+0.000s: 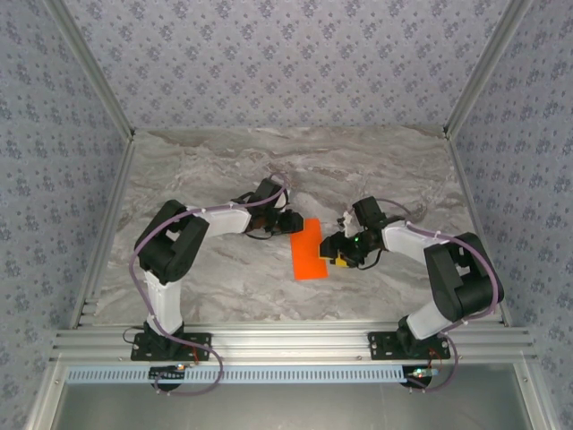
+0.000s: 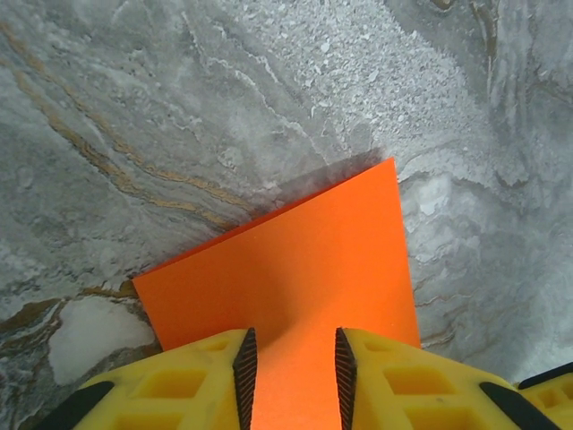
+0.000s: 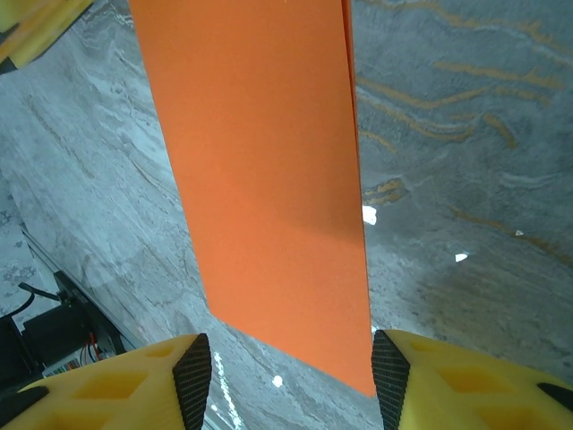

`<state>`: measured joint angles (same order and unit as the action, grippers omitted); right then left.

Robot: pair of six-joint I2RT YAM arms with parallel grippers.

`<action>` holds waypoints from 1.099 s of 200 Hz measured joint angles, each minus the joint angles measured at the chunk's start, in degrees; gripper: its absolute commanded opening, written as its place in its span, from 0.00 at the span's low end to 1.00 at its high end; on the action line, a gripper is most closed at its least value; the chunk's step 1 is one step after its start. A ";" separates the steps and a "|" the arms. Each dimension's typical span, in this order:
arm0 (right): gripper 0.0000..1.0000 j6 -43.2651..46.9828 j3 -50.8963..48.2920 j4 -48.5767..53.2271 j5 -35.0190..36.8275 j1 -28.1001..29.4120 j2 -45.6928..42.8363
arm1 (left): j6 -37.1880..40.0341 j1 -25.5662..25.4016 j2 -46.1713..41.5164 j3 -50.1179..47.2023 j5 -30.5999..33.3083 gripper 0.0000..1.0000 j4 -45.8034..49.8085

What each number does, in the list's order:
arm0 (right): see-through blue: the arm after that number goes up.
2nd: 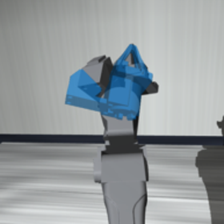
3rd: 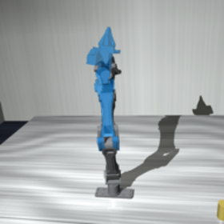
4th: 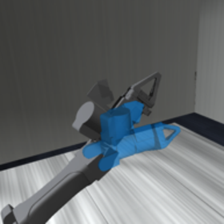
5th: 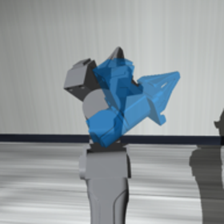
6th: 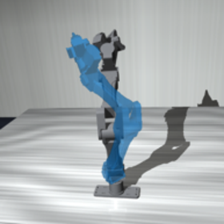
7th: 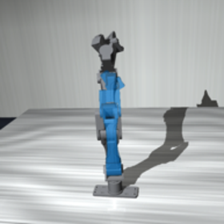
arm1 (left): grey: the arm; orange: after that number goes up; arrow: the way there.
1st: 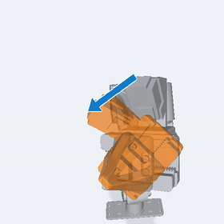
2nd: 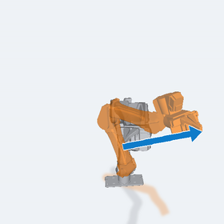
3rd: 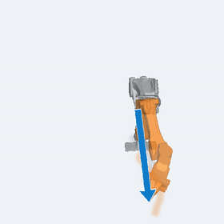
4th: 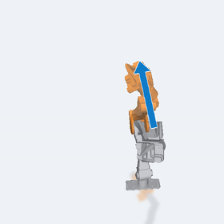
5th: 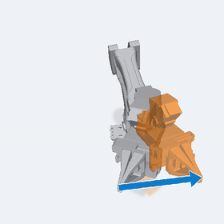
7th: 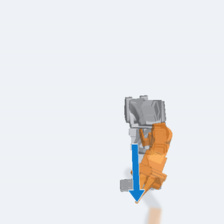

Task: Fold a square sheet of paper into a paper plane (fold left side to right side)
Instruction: First fold the triangle in half at the center of the table.

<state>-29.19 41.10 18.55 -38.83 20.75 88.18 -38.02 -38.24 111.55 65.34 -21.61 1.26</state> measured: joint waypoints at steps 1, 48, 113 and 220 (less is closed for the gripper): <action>0.55 0.00 0.00 -0.02 0.00 0.02 0.00 | -0.02 0.00 -0.07 -0.07 -0.02 0.34 0.00; 0.56 0.09 1.01 -0.42 0.59 0.17 1.25 | -0.46 0.44 -5.09 -3.13 -0.02 0.44 -0.20; 0.58 2.03 8.24 -6.38 1.62 -1.95 8.50 | -1.11 1.14 -10.47 -7.30 0.46 0.49 -1.09; 0.53 3.65 14.32 -13.11 -0.15 -3.04 17.42 | -1.14 1.14 -13.57 -9.07 1.55 0.50 -1.05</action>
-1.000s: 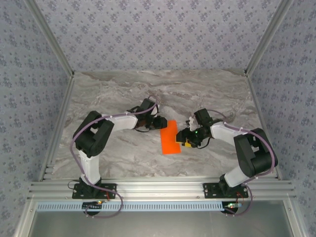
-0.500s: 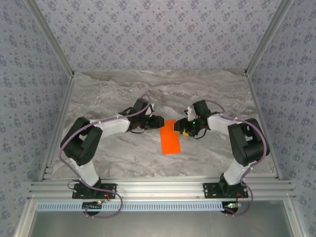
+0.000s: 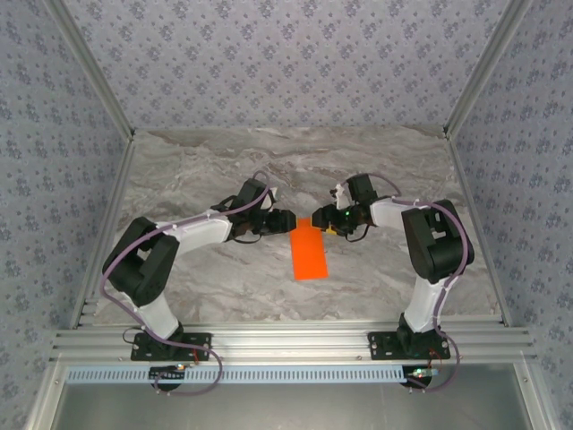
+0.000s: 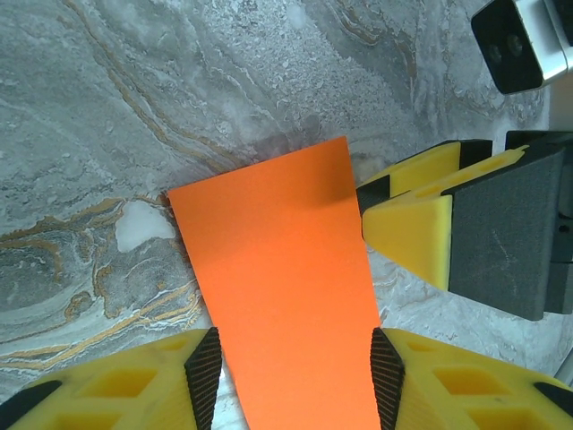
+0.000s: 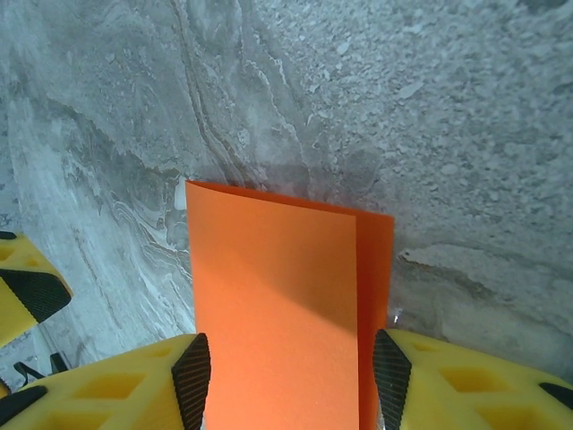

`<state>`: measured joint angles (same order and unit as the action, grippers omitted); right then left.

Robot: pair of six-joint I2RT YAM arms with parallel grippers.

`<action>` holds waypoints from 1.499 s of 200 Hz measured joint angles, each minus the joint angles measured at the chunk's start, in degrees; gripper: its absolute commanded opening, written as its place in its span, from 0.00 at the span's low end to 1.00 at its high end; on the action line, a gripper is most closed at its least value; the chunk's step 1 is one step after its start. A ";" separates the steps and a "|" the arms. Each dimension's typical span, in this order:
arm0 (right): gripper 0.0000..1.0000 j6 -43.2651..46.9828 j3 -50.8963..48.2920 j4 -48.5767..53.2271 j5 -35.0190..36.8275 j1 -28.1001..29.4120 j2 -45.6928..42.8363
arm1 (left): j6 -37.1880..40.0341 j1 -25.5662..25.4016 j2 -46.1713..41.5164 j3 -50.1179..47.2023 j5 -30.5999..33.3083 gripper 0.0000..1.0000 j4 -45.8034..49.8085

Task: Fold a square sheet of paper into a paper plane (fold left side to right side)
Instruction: First fold the triangle in half at the center of the table.

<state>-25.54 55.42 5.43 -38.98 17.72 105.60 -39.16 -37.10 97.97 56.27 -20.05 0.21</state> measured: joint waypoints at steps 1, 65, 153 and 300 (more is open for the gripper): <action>0.53 0.02 0.00 0.00 -0.02 0.00 0.02 | 0.00 0.00 0.00 0.00 0.00 0.50 0.00; 0.46 0.76 -0.74 -0.11 -1.42 0.11 -0.24 | 0.31 0.00 -1.38 -1.53 0.44 0.51 0.02; 0.36 1.42 -6.29 2.75 -5.44 1.60 -7.34 | 7.45 -6.86 -14.01 -7.93 4.92 0.61 0.02; 0.42 5.31 -0.17 7.74 -3.69 2.14 -0.72 | 12.66 -11.93 -18.60 -10.71 10.73 0.63 2.80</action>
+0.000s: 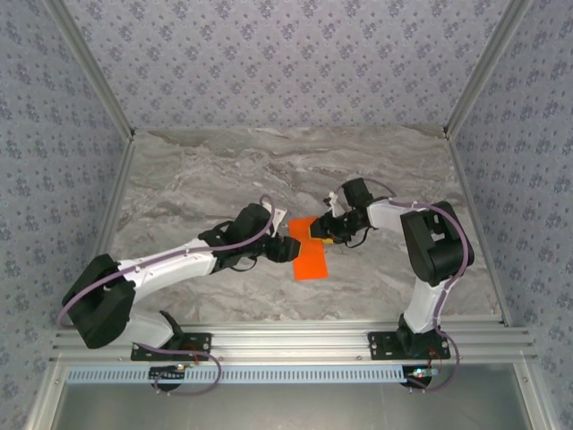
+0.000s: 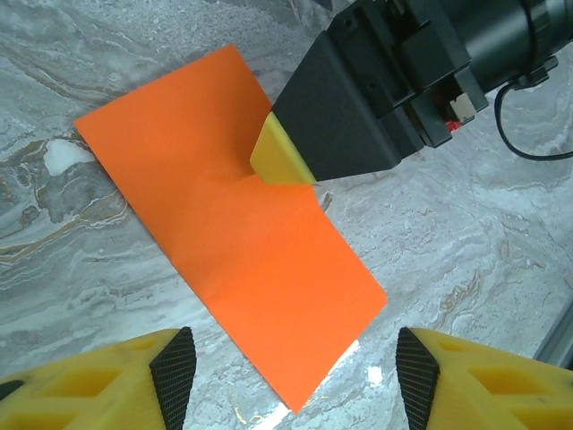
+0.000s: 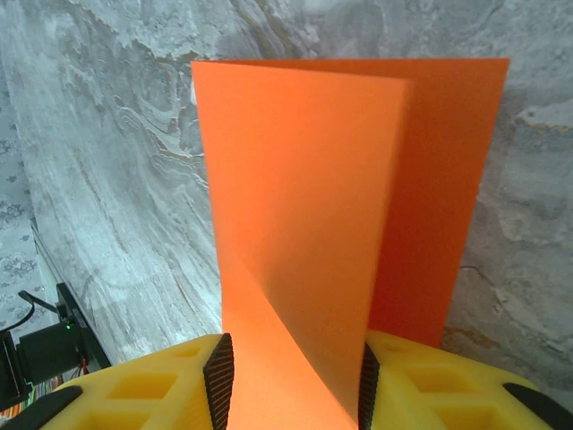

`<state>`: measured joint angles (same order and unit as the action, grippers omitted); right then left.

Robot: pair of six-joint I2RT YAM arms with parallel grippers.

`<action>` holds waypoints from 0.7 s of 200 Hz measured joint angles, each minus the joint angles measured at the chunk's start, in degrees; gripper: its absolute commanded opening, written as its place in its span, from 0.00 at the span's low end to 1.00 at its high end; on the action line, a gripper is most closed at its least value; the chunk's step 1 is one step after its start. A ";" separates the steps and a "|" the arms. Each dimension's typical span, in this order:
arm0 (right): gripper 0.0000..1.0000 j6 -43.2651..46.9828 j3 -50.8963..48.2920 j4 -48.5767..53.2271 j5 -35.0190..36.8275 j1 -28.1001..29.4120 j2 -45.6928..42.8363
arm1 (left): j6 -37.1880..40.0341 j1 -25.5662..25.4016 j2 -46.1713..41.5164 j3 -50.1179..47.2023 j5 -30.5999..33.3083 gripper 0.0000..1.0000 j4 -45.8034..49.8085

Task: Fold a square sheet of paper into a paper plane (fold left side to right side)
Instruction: First fold the triangle in half at the center of the table.

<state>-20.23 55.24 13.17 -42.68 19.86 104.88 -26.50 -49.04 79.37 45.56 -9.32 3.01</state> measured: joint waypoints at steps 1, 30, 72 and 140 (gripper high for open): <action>0.42 0.02 0.02 0.00 0.00 0.00 0.04 | 0.00 0.00 0.00 0.00 -0.02 0.63 0.00; 0.41 0.17 0.04 0.44 0.00 0.00 0.35 | 0.79 -0.50 -1.05 -0.63 0.61 0.63 0.07; 0.45 0.66 0.04 0.68 0.00 -0.31 0.79 | 2.08 -1.36 -3.15 -1.53 1.25 0.63 0.26; 0.36 1.90 2.43 1.62 -1.75 -0.85 3.13 | 2.19 -1.38 -3.82 -2.01 1.27 0.63 0.33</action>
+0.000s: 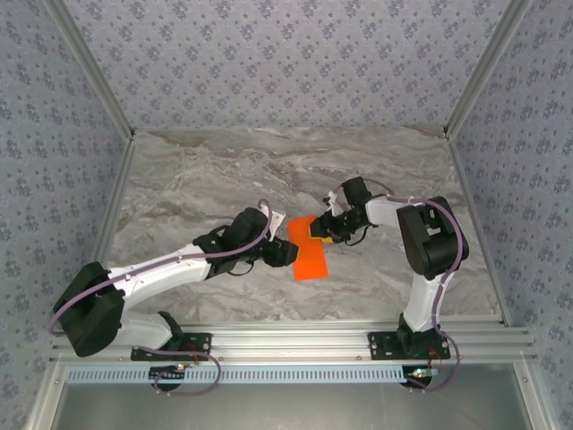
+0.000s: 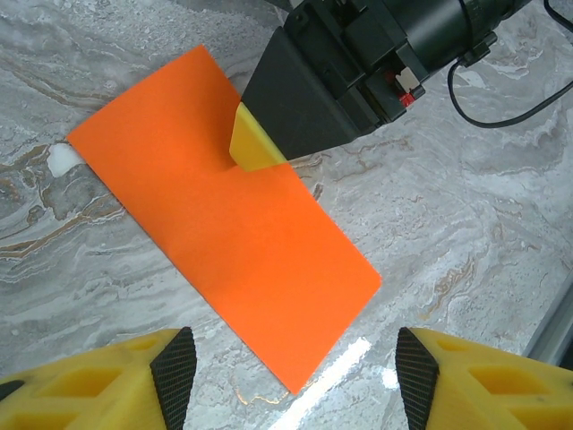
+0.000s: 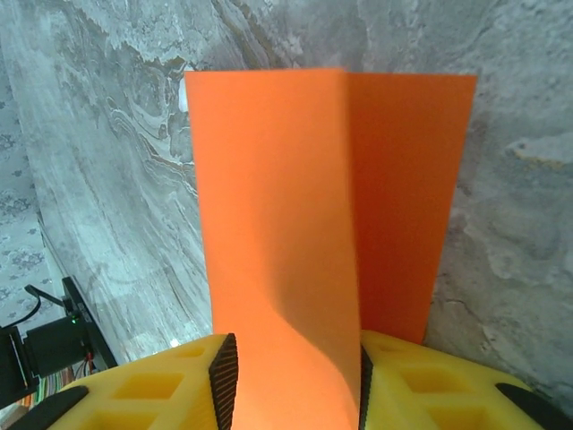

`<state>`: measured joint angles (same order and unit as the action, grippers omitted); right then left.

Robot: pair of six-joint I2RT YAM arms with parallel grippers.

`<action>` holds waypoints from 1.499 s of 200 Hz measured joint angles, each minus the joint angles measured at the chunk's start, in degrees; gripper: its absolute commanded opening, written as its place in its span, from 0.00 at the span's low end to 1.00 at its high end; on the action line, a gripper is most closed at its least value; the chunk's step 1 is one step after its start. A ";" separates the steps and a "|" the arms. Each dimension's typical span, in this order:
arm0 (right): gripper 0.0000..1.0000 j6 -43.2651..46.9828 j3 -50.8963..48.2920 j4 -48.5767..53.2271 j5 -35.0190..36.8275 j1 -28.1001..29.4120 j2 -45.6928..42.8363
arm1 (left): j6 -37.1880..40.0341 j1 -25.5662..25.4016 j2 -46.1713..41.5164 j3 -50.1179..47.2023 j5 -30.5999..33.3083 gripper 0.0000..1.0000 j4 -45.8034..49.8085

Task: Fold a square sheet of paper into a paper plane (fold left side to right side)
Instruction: First fold the triangle in half at the center of the table.

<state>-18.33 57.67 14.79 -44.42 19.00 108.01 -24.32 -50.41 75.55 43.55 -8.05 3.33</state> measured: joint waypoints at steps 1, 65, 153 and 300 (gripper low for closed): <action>0.35 0.00 0.00 -0.02 0.04 0.00 0.00 | 0.09 0.00 -0.02 0.00 0.00 0.63 0.00; 0.15 -0.92 -0.02 0.59 -0.24 -0.79 -0.94 | 2.97 -2.97 -1.27 -0.02 0.28 0.67 0.15; 0.13 -6.16 2.05 8.11 -1.97 -1.09 -2.38 | 4.87 -12.94 9.25 9.88 5.35 0.69 6.84; 0.10 -9.35 3.56 10.19 -4.09 -1.42 -2.38 | -4.79 -22.93 33.62 34.42 23.71 0.73 26.29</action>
<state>-27.68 61.23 24.97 -48.51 17.58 105.62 -29.10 -73.34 109.16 77.97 15.66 29.63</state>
